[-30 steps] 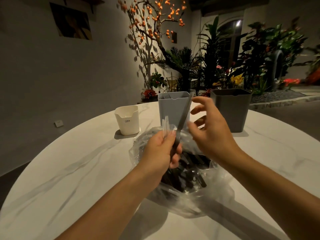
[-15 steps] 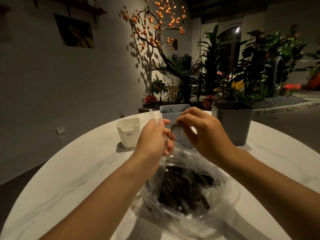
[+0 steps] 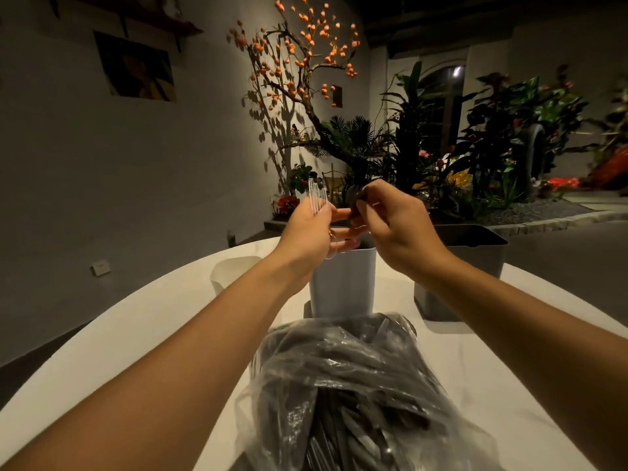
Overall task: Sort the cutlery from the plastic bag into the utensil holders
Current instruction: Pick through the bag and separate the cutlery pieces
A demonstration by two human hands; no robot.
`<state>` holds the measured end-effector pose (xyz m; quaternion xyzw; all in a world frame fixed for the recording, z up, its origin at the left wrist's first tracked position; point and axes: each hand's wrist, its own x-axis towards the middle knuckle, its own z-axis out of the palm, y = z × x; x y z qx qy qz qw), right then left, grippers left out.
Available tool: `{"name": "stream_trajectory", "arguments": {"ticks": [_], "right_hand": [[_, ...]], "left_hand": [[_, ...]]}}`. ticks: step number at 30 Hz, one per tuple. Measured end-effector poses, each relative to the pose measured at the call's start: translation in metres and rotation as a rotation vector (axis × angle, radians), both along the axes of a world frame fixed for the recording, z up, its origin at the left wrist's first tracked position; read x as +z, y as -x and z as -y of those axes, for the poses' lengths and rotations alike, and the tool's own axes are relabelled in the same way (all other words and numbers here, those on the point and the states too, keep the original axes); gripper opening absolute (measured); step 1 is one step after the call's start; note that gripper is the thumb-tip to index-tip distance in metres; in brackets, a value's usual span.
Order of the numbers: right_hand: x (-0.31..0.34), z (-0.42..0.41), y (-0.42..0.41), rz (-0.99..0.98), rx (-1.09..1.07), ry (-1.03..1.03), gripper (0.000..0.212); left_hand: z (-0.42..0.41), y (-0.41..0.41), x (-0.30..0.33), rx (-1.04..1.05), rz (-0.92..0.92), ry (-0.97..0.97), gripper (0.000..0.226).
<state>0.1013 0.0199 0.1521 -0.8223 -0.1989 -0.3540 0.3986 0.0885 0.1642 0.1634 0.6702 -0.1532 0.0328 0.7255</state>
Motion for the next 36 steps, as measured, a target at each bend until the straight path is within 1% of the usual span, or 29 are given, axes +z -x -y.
{"name": "stream_trajectory", "arguments": {"ticks": [4,5,6,8,9,10,12,14,17,19,21,22,24,28,29,31,32,33,34,35,36], "right_hand": [[-0.006,-0.001,-0.026,-0.072,-0.045,-0.003,0.009],[-0.008,-0.001,-0.03,-0.082,-0.055,-0.014,0.013],[-0.01,0.0,-0.034,-0.073,-0.07,-0.001,0.025],[-0.015,0.002,-0.041,-0.019,-0.106,0.144,0.055],[-0.017,0.002,-0.043,0.002,-0.121,0.233,0.066],[-0.019,0.002,-0.044,0.013,-0.132,0.3,0.07],[-0.021,0.002,-0.049,0.028,-0.128,0.341,0.065],[-0.023,0.002,-0.053,0.028,-0.103,0.306,0.057],[-0.024,0.003,-0.06,-0.008,-0.083,0.269,0.053],[-0.026,0.003,-0.064,-0.018,-0.097,0.286,0.058],[-0.029,0.002,-0.066,-0.006,-0.111,0.342,0.073],[-0.031,0.002,-0.067,0.007,-0.119,0.377,0.076],[-0.033,0.002,-0.068,0.043,-0.138,0.412,0.065],[-0.038,0.004,-0.066,0.069,-0.183,0.415,0.043],[-0.039,0.005,-0.064,0.066,-0.208,0.46,0.036],[-0.039,0.006,-0.062,0.057,-0.303,0.657,0.024],[-0.038,0.006,-0.062,0.053,-0.35,0.749,0.022],[-0.034,0.006,-0.063,0.05,-0.385,0.789,0.022],[-0.031,0.005,-0.064,0.055,-0.41,0.776,0.022],[-0.026,0.002,-0.064,0.047,-0.407,0.708,0.022],[-0.021,-0.002,-0.064,0.008,-0.36,0.582,0.021]], "left_hand": [[0.002,-0.028,-0.012,0.056,-0.029,-0.087,0.019],[0.002,-0.034,-0.016,0.07,-0.042,-0.121,0.019],[0.003,-0.038,-0.018,0.084,-0.055,-0.164,0.019],[0.003,-0.045,-0.022,0.095,-0.074,-0.215,0.018],[0.004,-0.047,-0.023,0.097,-0.075,-0.236,0.018],[0.004,-0.049,-0.023,0.104,-0.07,-0.264,0.018],[0.004,-0.054,-0.024,0.11,-0.065,-0.3,0.019],[0.005,-0.058,-0.024,0.101,-0.074,-0.285,0.02],[0.005,-0.062,-0.024,0.099,-0.088,-0.268,0.02],[0.005,-0.065,-0.024,0.093,-0.107,-0.263,0.021],[0.004,-0.065,-0.024,0.104,-0.119,-0.3,0.021],[0.004,-0.066,-0.025,0.117,-0.118,-0.321,0.021],[0.005,-0.066,-0.025,0.166,-0.115,-0.337,0.02],[0.003,-0.07,-0.026,0.262,-0.086,-0.306,0.017],[0.001,-0.07,-0.027,0.27,-0.079,-0.295,0.018],[-0.004,-0.069,-0.027,0.228,-0.101,-0.244,0.02],[-0.006,-0.068,-0.027,0.193,-0.112,-0.223,0.021],[-0.009,-0.067,-0.027,0.163,-0.115,-0.219,0.021],[-0.011,-0.065,-0.027,0.138,-0.112,-0.226,0.02],[-0.013,-0.063,-0.027,0.115,-0.108,-0.232,0.019],[-0.016,-0.061,-0.026,0.09,-0.106,-0.229,0.019]]}}
